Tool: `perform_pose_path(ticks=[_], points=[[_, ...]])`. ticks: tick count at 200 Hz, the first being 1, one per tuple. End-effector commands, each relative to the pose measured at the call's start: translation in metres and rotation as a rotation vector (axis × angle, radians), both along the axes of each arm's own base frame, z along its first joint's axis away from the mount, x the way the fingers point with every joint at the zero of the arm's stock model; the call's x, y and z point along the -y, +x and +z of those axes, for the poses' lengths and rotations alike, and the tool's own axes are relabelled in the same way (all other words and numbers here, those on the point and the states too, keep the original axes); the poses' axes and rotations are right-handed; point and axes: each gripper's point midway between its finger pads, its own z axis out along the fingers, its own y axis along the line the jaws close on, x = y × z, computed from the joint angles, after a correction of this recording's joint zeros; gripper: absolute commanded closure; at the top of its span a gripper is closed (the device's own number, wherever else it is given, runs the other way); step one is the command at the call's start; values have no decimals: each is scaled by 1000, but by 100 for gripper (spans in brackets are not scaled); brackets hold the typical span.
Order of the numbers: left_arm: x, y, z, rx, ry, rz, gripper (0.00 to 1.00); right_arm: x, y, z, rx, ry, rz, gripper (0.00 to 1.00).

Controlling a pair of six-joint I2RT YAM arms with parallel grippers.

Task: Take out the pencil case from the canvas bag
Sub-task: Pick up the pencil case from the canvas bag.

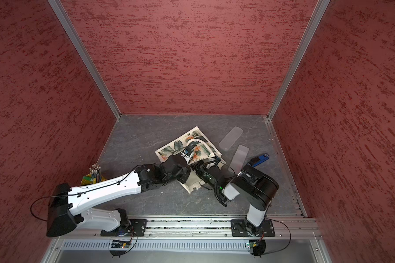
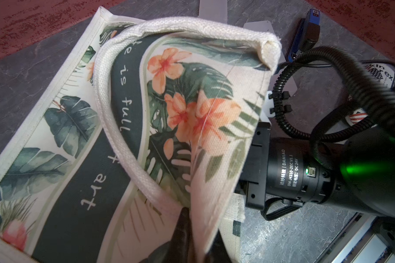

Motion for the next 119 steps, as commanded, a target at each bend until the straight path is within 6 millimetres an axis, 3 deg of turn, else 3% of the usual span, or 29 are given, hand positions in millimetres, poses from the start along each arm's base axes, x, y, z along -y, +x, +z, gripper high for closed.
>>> perform_pose_path(ticks=[1, 79, 119], points=[[16, -8, 5, -22, -44, -48, 100, -2, 6, 24, 71, 77, -2, 17], [18, -8, 2, -23, -27, -52, 100, -12, 18, 79, 221, 67, 22, 15], [19, -9, 2, -19, -26, -51, 100, -16, 26, 50, 128, 59, 41, 16]])
